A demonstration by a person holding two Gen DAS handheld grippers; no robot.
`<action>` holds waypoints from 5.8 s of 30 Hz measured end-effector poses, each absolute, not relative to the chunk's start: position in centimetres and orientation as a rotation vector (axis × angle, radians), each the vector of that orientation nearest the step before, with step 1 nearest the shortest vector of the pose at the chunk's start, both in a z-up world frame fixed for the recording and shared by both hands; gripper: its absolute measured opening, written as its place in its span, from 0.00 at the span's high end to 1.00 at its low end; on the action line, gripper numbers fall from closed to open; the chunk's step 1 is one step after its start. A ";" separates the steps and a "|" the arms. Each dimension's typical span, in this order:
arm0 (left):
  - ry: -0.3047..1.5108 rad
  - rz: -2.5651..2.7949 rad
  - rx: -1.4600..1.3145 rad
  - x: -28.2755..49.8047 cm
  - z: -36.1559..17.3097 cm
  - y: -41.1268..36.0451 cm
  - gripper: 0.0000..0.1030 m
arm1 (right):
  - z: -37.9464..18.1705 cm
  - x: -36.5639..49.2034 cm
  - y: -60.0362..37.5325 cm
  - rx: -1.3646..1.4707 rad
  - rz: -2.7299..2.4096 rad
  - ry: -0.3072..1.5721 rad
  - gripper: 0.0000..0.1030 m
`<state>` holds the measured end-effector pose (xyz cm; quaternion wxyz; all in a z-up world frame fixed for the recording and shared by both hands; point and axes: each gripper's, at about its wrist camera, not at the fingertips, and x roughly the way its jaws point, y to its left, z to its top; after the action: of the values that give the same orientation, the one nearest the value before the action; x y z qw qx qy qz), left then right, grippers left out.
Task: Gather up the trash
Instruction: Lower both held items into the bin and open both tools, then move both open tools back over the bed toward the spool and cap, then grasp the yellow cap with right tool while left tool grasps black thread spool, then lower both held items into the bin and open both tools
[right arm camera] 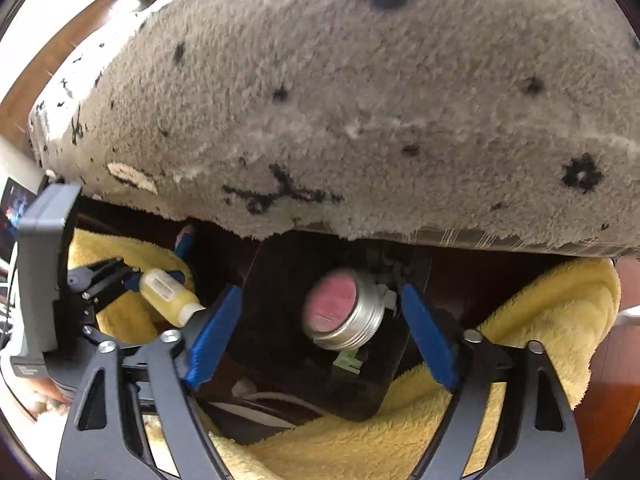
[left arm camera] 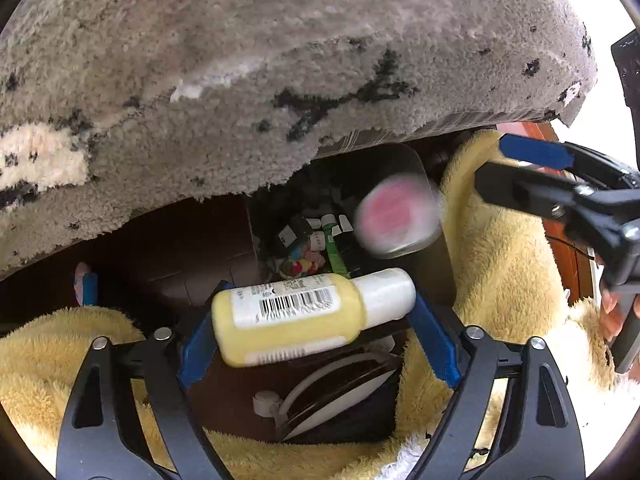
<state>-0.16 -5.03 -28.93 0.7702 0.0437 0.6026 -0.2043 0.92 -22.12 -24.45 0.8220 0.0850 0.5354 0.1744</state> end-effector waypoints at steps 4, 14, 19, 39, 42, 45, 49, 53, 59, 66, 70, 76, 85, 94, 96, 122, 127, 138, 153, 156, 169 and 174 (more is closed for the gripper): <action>1.265 -0.438 0.086 -0.2 -27.7 -4.4 0.09 | -23.5 0.9 -22.7 0.180 0.346 1.114 0.14; 1.153 -0.418 0.093 -0.3 -23.4 -4.0 0.08 | -19.7 1.2 -24.0 0.144 0.298 1.020 0.13; 1.084 -0.412 0.109 0.0 -20.5 -3.7 0.08 | -17.4 1.8 -24.5 0.124 0.288 0.959 0.12; 0.880 -0.253 0.080 9.8 -11.3 2.3 0.08 | -9.0 10.7 -22.0 0.031 0.301 0.762 0.12; 0.874 -0.238 0.069 11.7 -11.0 3.9 0.08 | -8.6 13.3 -20.7 0.019 0.304 0.764 0.12; 0.867 -0.221 0.069 13.2 -11.1 4.8 0.08 | -8.2 16.3 -18.7 0.008 0.315 0.755 0.12; 0.872 -0.218 0.061 14.9 -10.8 5.9 0.08 | -8.6 20.7 -16.0 0.023 0.366 0.784 0.12; 0.869 -0.209 0.089 16.5 -10.1 6.6 0.08 | -9.0 24.0 -13.2 -0.012 0.378 0.801 0.13; 0.874 -0.204 0.091 18.7 -9.8 7.2 0.08 | -9.5 27.6 -9.4 -0.060 0.388 0.827 0.14; 0.887 -0.221 0.085 19.7 -10.2 7.1 0.08 | -9.9 30.4 -6.8 -0.127 0.418 0.852 0.32; 0.892 -0.224 0.087 20.0 -10.3 6.8 0.08 | -10.2 31.0 -6.7 -0.133 0.427 0.865 0.44; 0.897 -0.215 0.097 21.1 -10.2 5.9 0.08 | -9.3 30.1 -8.6 -0.113 0.412 0.827 0.44; 0.878 -0.207 0.116 25.4 -9.8 3.2 0.08 | -7.2 27.2 -16.1 -0.067 0.329 0.775 0.44; 0.890 -0.223 0.135 31.9 -10.2 -0.2 0.09 | -6.4 23.3 -21.7 -0.034 0.316 0.756 0.44; 0.917 -0.232 0.123 33.0 -10.7 -0.5 0.27 | -6.4 22.6 -22.3 -0.034 0.318 0.755 0.44; 0.812 -0.284 0.214 22.1 -4.7 -3.8 0.73 | -2.7 13.5 -26.3 -0.033 0.302 0.630 0.44; 0.763 -0.309 0.216 18.0 -3.1 -4.3 0.73 | -1.3 10.3 -27.1 -0.050 0.301 0.587 0.44; 0.655 -0.361 0.223 8.5 -1.8 -4.2 0.73 | -1.7 3.7 -27.0 -0.082 0.324 0.556 0.44; 0.745 -0.440 0.190 -0.4 -8.3 -4.9 0.73 | -7.0 -0.9 -25.3 -0.063 0.342 0.657 0.44; 0.802 -0.457 0.180 -1.1 -10.6 -5.2 0.73 | -8.7 -1.2 -25.2 -0.037 0.333 0.696 0.44; 1.029 -0.456 0.178 -1.7 -19.7 -5.7 0.73 | -16.0 -1.2 -24.0 -0.031 0.300 0.868 0.44; 1.097 -0.455 0.172 -1.3 -22.4 -5.6 0.73 | -18.0 -0.9 -23.4 -0.015 0.314 0.920 0.44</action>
<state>-1.35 -5.58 -22.39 0.8252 0.0809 0.5164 -0.2142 -0.91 -23.39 -18.02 0.8841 -0.0071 0.4421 0.1510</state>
